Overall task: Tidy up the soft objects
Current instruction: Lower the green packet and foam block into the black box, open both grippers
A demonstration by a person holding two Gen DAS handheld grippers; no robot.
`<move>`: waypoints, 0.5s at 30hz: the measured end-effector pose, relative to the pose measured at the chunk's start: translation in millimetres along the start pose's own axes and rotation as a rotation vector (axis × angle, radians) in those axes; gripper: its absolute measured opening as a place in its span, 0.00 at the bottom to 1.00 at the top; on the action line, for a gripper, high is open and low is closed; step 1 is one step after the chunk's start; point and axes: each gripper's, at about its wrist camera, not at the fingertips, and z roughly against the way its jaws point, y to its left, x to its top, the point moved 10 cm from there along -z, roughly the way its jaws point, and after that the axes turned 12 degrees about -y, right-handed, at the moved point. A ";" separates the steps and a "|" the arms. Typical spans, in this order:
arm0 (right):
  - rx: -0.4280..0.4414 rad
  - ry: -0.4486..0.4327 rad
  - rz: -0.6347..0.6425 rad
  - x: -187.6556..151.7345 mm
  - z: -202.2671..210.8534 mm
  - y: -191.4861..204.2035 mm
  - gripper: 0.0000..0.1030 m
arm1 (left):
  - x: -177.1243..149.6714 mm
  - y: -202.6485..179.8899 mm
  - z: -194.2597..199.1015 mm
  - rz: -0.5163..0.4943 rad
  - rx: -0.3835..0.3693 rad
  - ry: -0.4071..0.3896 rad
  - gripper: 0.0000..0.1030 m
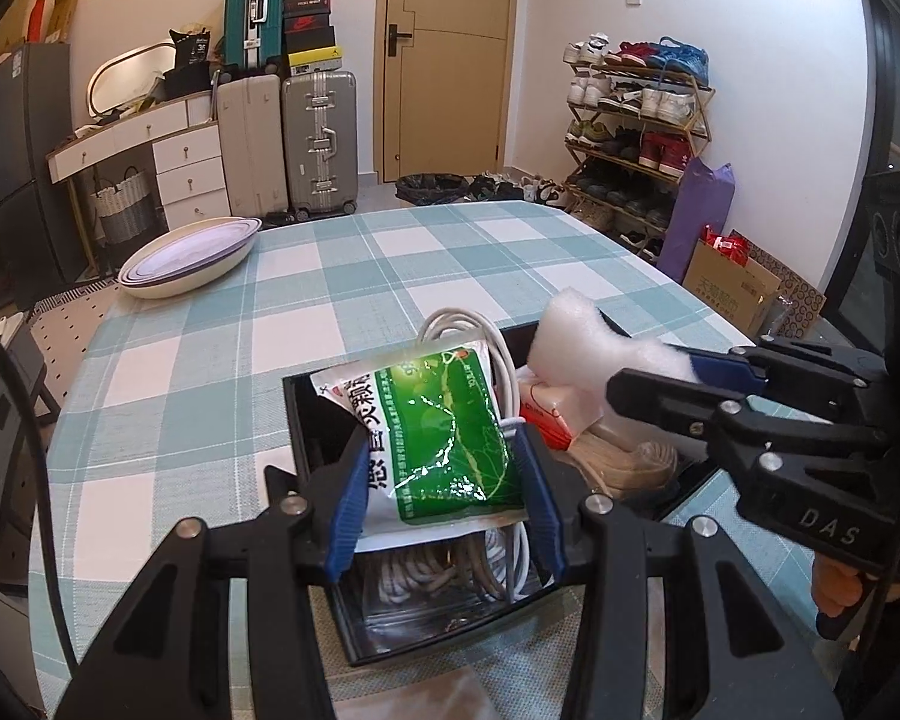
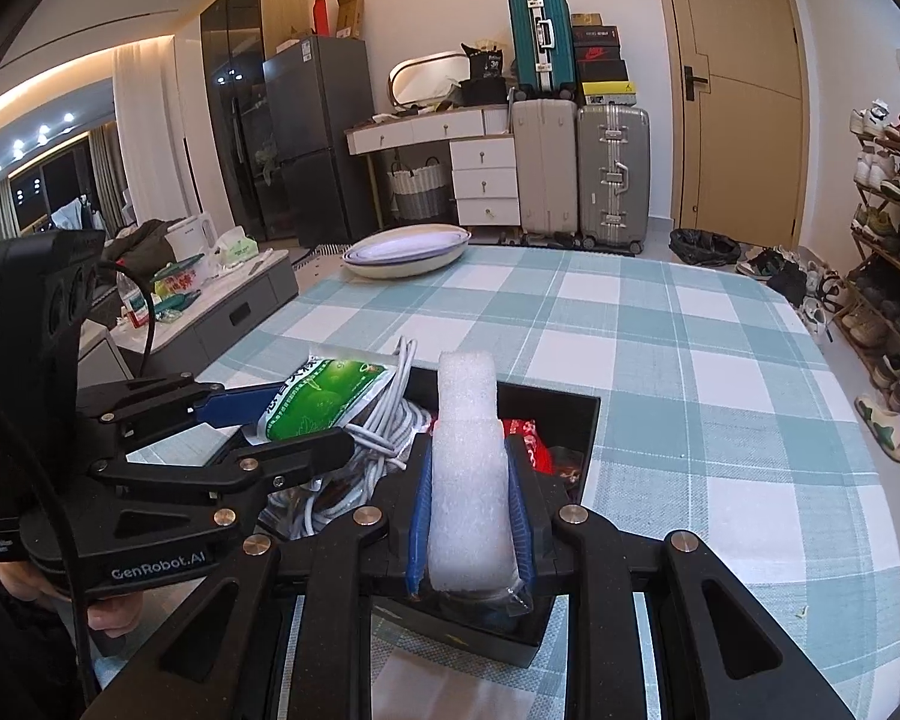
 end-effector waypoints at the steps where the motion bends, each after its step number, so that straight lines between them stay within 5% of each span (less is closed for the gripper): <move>1: 0.003 0.009 -0.001 -3.2 -2.6 0.4 0.22 | -0.2 -0.3 -0.4 0.003 -0.003 0.000 0.45; 12: 0.040 0.043 0.014 -14.4 -7.9 9.0 0.24 | -1.5 -1.2 1.8 -0.006 -0.008 0.008 0.53; 15: 0.044 0.029 0.013 -12.6 -1.4 8.1 0.43 | -0.3 -0.2 7.0 -0.006 -0.007 0.010 0.60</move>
